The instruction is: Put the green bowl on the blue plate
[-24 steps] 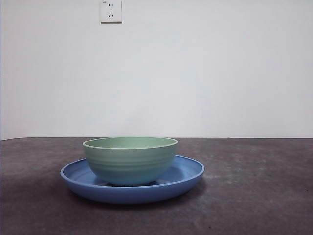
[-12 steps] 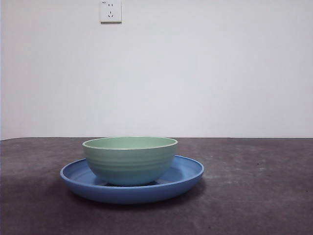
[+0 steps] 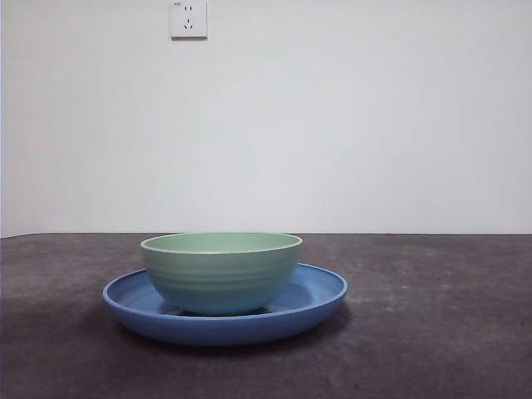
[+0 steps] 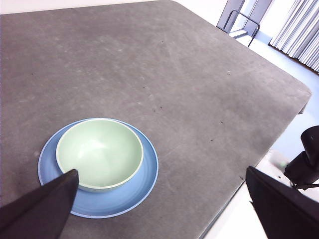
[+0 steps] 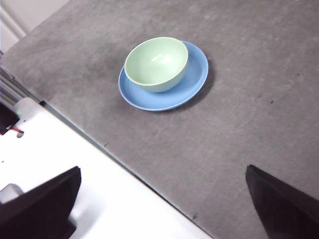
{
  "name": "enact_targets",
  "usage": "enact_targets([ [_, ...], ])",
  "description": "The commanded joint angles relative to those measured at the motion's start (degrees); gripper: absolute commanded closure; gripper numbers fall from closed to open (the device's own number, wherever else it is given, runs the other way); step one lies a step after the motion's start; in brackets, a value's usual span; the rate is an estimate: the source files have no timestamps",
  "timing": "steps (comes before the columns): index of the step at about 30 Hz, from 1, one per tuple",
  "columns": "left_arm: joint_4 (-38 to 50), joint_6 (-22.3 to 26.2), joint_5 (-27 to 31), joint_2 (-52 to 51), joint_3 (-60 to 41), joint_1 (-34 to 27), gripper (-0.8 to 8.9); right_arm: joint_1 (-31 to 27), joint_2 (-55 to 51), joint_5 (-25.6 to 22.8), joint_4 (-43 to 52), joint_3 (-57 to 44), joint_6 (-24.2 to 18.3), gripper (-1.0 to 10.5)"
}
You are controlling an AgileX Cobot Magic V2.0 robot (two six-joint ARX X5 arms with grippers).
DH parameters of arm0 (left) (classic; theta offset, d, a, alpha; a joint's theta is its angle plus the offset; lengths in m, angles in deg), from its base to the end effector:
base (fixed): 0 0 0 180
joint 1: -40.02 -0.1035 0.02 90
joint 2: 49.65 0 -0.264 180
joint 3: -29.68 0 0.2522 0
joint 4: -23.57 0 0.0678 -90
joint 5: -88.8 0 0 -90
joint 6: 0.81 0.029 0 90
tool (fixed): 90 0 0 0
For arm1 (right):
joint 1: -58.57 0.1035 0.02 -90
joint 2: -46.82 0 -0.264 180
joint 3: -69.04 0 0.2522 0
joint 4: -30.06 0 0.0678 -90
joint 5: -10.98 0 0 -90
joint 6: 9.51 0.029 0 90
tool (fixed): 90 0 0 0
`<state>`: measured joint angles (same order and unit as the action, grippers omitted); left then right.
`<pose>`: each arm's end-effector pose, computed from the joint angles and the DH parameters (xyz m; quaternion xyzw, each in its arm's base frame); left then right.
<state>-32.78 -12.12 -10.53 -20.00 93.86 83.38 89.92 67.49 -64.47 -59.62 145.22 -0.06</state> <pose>0.0606 -0.0637 0.3412 -0.0316 0.2230 -0.4158 0.8811 -0.0080 0.0037 0.3507 0.0297 0.3204 0.3475 0.8808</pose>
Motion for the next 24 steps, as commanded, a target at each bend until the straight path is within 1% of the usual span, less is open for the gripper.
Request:
enact_targets([
  [1, 0.61, -0.13, -0.11, 0.24, 0.52, 0.37, 2.14, 0.28, 0.04, 1.81, 0.92, 0.44, 0.66, 3.0],
  [3, 0.59, -0.13, -0.11, 0.26, 0.52, 0.37, 2.17, 0.28, 0.04, 2.54, 0.83, 0.44, 0.61, 3.2],
  [4, 0.57, -0.13, -0.13, 0.26, 0.52, 0.37, 2.26, 0.28, 0.04, 2.82, 0.63, 0.44, 0.63, 3.6],
  [5, 0.42, -0.09, -0.11, 0.24, 0.52, 0.37, 2.66, 0.28, 0.04, 3.69, 0.28, 0.44, 0.61, 4.8],
  [6, 0.11, -0.11, -0.13, 0.26, 0.52, 0.37, 3.84, 0.28, 0.04, 4.39, -0.11, 0.44, 0.61, 6.5],
  [7, -0.35, -0.13, -0.13, 0.26, 0.52, 0.39, 5.59, 0.28, 0.04, 4.76, -0.44, 0.44, 0.61, 8.7],
  [8, -0.85, -0.13, -0.13, 0.26, 0.52, 0.39, 7.31, 0.28, 0.04, 4.92, -0.44, 0.44, 0.59, 9.6],
  [9, -1.38, -0.17, -0.13, 0.26, 0.52, 0.37, 8.08, 0.28, 0.04, 4.85, -0.37, 0.44, 0.63, 9.2],
  [10, -1.51, -0.13, -0.11, 0.26, 0.52, 0.37, 7.82, 0.26, 0.04, 4.92, -0.37, 0.46, 0.94, 9.2],
  [12, -1.51, -0.15, -0.13, 0.24, 0.52, 0.37, 7.86, 0.26, 0.04, 4.92, -0.24, 0.46, 3.21, 9.2],
  [24, -1.49, -0.13, -0.11, 0.24, 0.52, 0.37, 7.86, 0.28, 0.04, 4.92, 0.02, 0.66, 3.37, 9.2],
])
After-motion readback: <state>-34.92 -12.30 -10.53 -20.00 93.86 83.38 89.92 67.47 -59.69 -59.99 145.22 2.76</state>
